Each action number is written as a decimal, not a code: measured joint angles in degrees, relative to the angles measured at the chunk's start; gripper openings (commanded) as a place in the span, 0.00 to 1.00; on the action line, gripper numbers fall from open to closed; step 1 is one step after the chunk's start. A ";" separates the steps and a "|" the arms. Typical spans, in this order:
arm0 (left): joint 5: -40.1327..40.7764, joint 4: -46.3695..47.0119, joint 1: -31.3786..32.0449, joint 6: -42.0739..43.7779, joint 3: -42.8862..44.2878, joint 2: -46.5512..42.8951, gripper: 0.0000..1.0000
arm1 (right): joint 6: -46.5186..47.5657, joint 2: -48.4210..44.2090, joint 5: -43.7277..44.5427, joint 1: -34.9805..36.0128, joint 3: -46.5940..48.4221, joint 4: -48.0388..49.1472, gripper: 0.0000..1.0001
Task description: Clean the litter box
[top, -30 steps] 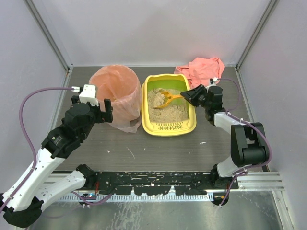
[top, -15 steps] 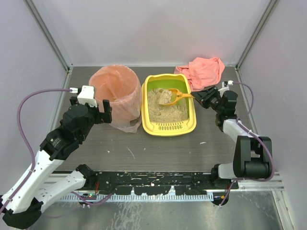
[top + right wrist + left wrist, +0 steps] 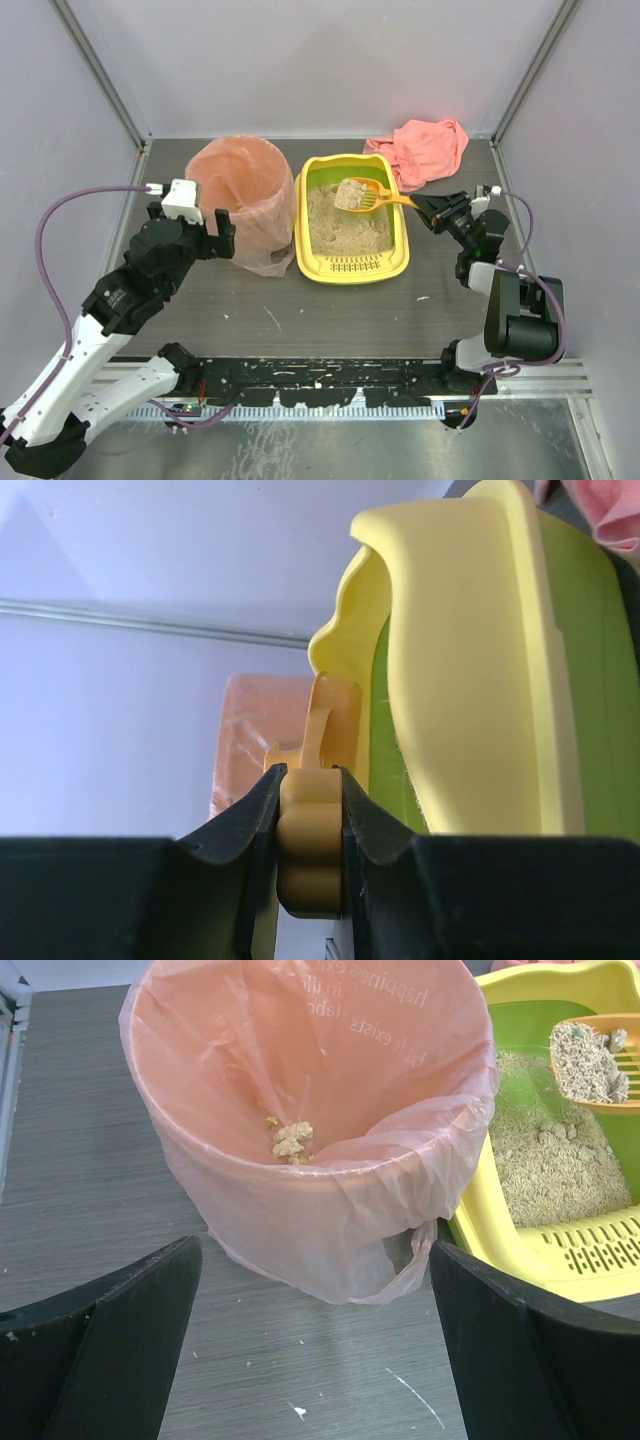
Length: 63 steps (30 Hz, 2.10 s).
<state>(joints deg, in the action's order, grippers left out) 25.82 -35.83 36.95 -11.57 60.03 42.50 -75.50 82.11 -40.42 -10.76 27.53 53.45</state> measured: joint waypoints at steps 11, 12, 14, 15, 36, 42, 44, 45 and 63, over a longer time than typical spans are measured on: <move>-0.59 -0.17 0.00 -1.18 0.52 0.13 0.98 | -8.39 4.15 -2.51 -0.98 -2.03 11.43 0.01; -0.61 -0.17 0.00 -1.27 0.76 0.22 0.98 | -8.68 4.20 -2.62 -0.76 -2.16 11.63 0.01; -0.59 -0.04 0.00 -1.29 0.85 0.22 0.98 | -8.70 4.42 -2.47 -0.20 -2.05 11.82 0.01; -0.59 -0.04 0.00 -1.29 0.85 0.22 0.98 | -8.68 4.39 -2.49 0.02 -2.05 11.65 0.00; -0.59 0.00 0.00 -1.49 1.57 0.85 0.98 | -8.96 4.94 0.13 1.73 -2.27 11.21 0.01; -0.57 0.02 0.00 -1.46 1.57 0.83 0.98 | -8.76 5.01 0.96 1.92 -2.45 11.21 0.01; -0.57 -0.02 0.00 -1.46 1.57 0.83 0.98 | -8.90 4.87 0.96 1.62 -2.93 11.17 0.00; -0.57 -0.04 0.00 -1.46 1.57 0.83 0.98 | -8.87 4.87 1.05 1.40 -3.06 11.02 0.00; -0.55 0.13 0.00 -1.16 1.55 0.72 0.98 | -7.39 5.44 2.80 2.80 -2.01 10.78 0.01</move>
<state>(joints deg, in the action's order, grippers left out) 25.28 -35.70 36.95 -12.73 61.58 43.22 -82.89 87.55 -37.63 -7.97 25.52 64.23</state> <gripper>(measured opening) 0.980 0.275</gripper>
